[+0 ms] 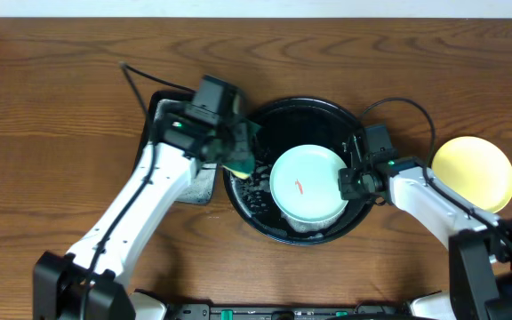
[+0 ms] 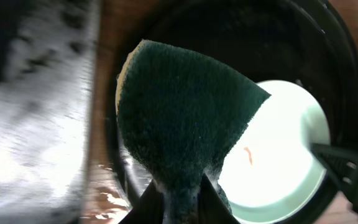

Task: Clean dirty plates on tray and stack at the side
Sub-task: 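Scrub the pale green plate with the sponge while the right gripper holds it, then return the green sponge to the sponge tray with the left gripper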

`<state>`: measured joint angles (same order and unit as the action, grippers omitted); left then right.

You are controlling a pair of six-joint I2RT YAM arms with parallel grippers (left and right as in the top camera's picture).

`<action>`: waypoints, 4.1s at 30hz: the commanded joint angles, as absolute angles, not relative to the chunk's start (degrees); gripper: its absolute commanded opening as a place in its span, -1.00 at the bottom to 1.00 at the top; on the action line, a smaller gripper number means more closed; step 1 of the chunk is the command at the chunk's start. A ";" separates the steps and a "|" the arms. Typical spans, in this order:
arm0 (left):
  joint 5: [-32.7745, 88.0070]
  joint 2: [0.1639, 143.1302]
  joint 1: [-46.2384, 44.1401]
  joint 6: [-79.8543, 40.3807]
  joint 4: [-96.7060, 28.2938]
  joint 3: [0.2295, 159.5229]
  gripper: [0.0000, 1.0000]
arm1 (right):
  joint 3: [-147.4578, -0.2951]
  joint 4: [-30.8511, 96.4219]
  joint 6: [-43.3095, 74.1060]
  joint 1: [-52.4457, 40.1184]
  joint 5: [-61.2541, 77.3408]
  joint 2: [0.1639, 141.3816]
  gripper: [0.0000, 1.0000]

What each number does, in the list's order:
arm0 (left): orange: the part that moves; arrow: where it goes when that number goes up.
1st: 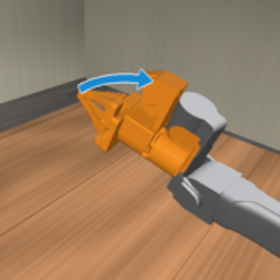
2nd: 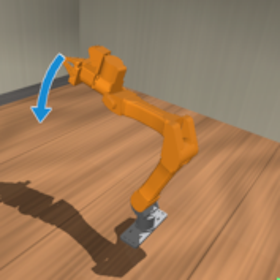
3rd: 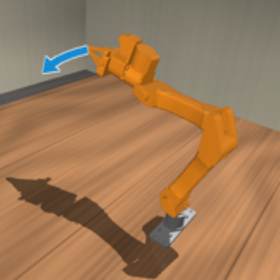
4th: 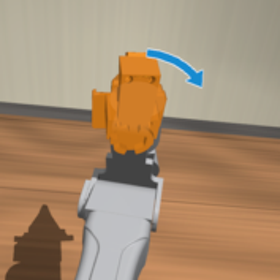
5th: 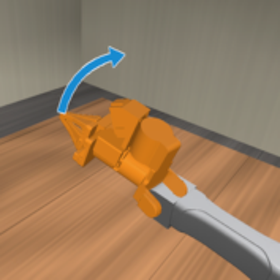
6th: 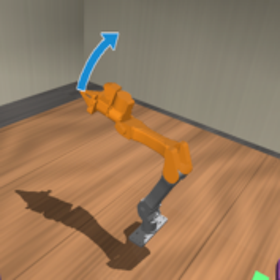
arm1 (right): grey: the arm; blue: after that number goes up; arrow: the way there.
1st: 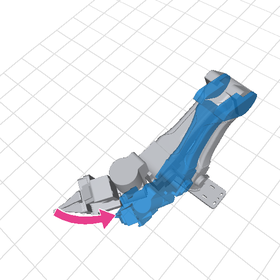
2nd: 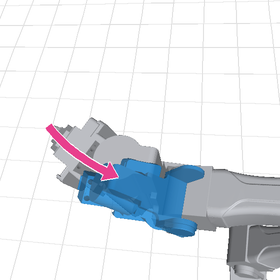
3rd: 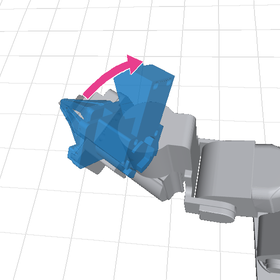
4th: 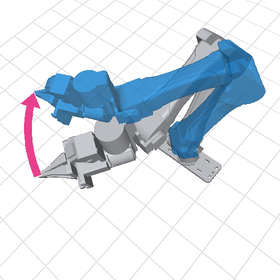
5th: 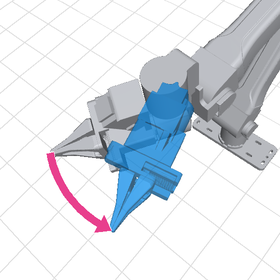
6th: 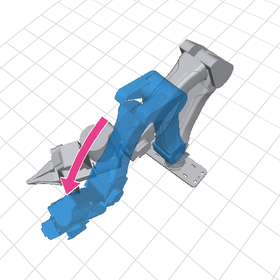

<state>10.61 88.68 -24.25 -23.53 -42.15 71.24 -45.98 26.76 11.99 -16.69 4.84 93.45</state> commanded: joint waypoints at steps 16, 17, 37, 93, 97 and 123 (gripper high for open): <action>11.60 109.08 -42.19 -45.34 -25.41 72.07 -0.86 | -46.06 26.50 24.82 -17.26 1.28 95.15 -0.97; 11.60 110.08 -42.70 -46.35 -24.84 72.07 -0.85 | -46.06 26.50 24.82 -17.26 1.28 95.15 -0.97; -17.67 117.16 -40.75 -41.34 -39.16 72.99 -0.85 | -46.06 26.68 24.82 -17.23 1.28 95.15 -0.97; -32.60 105.30 -40.25 -34.26 -49.08 83.90 -0.76 | -46.06 28.91 24.84 -17.23 -0.91 95.15 -0.98; -31.90 98.54 -36.51 -34.30 -51.13 83.88 -0.71 | -46.06 28.91 24.84 -17.23 -0.89 95.15 -0.98; 9.85 100.99 -3.75 -5.39 -49.01 74.83 0.03 | -46.17 26.83 11.86 -17.32 4.60 86.80 -0.98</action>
